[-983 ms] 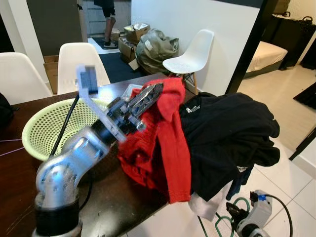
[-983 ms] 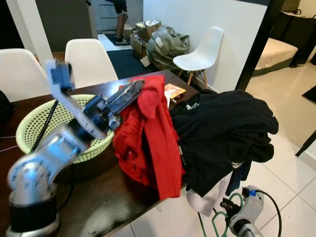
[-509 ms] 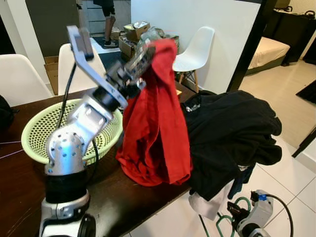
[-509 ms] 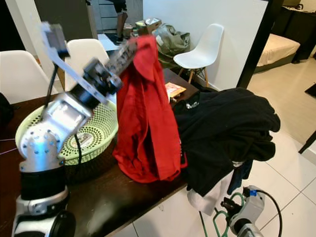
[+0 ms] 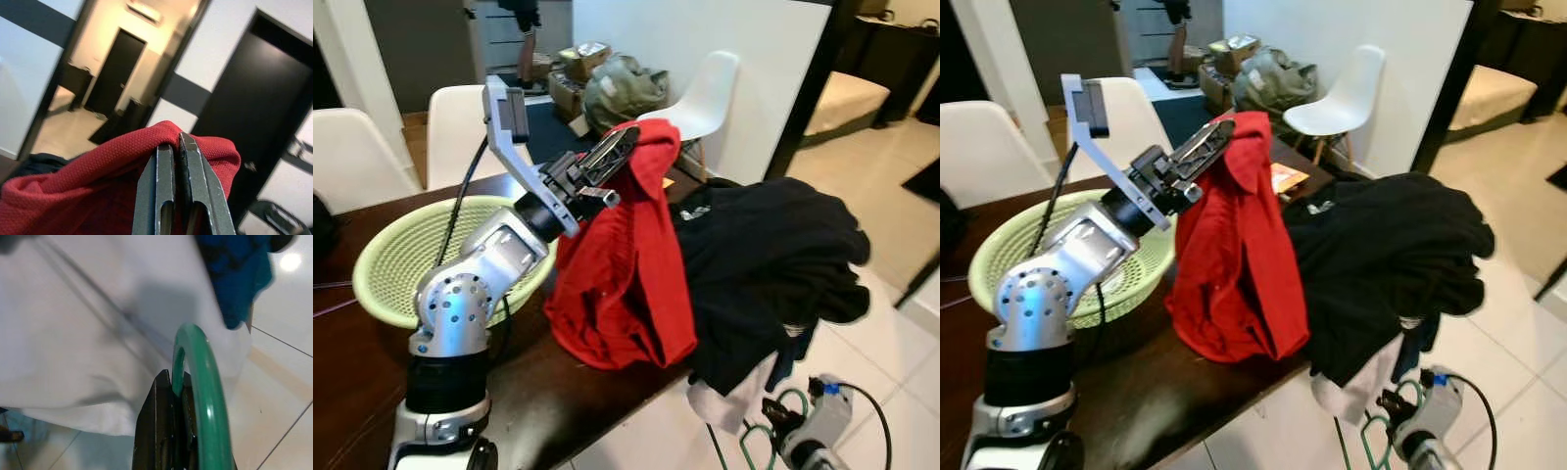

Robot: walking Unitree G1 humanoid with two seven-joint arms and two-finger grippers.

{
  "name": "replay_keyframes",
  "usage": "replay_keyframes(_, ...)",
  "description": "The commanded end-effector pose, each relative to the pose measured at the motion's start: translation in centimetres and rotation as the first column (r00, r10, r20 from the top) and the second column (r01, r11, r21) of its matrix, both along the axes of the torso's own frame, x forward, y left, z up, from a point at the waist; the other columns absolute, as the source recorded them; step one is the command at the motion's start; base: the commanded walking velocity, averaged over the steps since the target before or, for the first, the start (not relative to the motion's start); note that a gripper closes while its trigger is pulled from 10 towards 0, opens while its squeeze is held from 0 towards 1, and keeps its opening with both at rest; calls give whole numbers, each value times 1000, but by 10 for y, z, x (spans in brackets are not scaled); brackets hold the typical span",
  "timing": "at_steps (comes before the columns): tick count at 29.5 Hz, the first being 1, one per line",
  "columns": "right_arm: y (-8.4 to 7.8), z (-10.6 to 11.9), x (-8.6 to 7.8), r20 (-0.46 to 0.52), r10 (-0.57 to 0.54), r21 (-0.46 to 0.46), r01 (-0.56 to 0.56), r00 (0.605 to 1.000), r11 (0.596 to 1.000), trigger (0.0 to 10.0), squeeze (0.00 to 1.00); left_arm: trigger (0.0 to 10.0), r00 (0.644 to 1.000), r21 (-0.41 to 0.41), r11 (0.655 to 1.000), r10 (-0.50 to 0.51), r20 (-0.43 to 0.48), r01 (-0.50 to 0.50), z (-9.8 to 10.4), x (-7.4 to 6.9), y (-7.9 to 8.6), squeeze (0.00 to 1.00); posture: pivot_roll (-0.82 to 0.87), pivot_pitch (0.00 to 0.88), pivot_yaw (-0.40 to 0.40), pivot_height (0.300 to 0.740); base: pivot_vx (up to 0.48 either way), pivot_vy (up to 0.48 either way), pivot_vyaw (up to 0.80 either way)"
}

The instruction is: Hang hanger

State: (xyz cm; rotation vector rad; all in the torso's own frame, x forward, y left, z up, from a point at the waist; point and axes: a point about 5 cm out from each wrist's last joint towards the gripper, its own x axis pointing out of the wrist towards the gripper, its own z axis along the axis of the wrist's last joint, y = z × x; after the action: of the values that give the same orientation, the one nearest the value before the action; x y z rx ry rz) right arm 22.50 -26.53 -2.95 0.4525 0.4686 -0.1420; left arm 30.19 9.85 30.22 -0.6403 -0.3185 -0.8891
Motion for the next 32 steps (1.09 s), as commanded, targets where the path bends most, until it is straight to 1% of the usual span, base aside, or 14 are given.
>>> replay_keyframes(1, -1, -3, -4, -13, -18, 8, 18, 1000, 1000, 10000, 0, 10000, 1000, 28, 999, -16, 16, 16, 1, 1, -5, 0, 16, 0, -39, 740, 0, 0, -800)
replay_keyframes(4, -1, -3, -5, -14, -18, 10, 19, 1000, 1000, 10000, 0, 10000, 999, 105, 994, -27, 44, 22, -11, -1, -19, 0, 3, 0, -29, 740, 0, 0, -800)
replay_keyframes(6, -1, -3, -5, -14, -18, 10, 19, 1000, 1000, 10000, 0, 10000, 999, 105, 994, -27, 44, 22, -11, -1, -19, 0, 3, 0, -29, 740, 0, 0, -800)
replay_keyframes(7, -2, -3, -5, -14, -19, 10, 19, 1000, 1000, 10000, 0, 10000, 998, 122, 992, -38, 49, 31, -14, -3, -25, 0, 3, 0, -30, 740, 0, 0, -800)
replay_keyframes(9, -2, -3, -5, -15, -20, 10, 20, 1000, 1000, 10000, 0, 10000, 997, 122, 991, -60, 50, 54, -16, -7, -33, 0, 3, 0, -29, 740, 0, 0, -800)
replay_keyframes(12, -2, -3, -5, -15, -20, 9, 20, 1000, 1000, 10000, 0, 10000, 996, 118, 991, -68, 52, 62, -15, -8, -35, 0, 3, 0, -29, 740, 0, 0, -800)
replay_keyframes(13, -3, -3, -5, -12, -20, 1, 20, 1000, 1000, 10000, 0, 10000, 991, 111, 989, -108, 73, 99, -11, -13, -39, 0, 1, 0, -27, 740, 0, 0, -800)
replay_keyframes(14, -3, -2, -5, -11, -20, -2, 20, 1000, 1000, 10000, 0, 10000, 990, 111, 988, -116, 83, 107, -10, -14, -40, 0, 1, 0, -27, 740, 0, 0, -800)
replay_keyframes(15, -3, -2, -5, -8, -27, 2, 27, 1000, 1000, 10000, 0, 10000, 988, 106, 987, -131, 87, 122, -9, -15, -42, 0, -2, 0, -24, 740, 0, -439, 0)
replay_keyframes(19, -3, -2, -5, -2, -34, 2, 34, 999, 999, 10000, 0, 10000, 986, 107, 986, -142, 92, 132, -8, -15, -43, 0, -3, 0, -23, 740, 0, -439, 0)
replay_keyframes(24, -4, -1, -3, 3, -42, -1, 42, 999, 999, 10000, 0, 10000, 982, 88, 985, -158, 99, 150, -5, -14, -46, 0, -8, 0, -19, 740, 0, -472, 0)
replay_keyframes(32, -4, 0, -2, 6, -42, -3, 42, 999, 999, 10000, 0, 10000, 982, 89, 983, -167, 89, 159, -9, -14, -46, 0, -7, 0, -20, 740, 0, -472, 0)
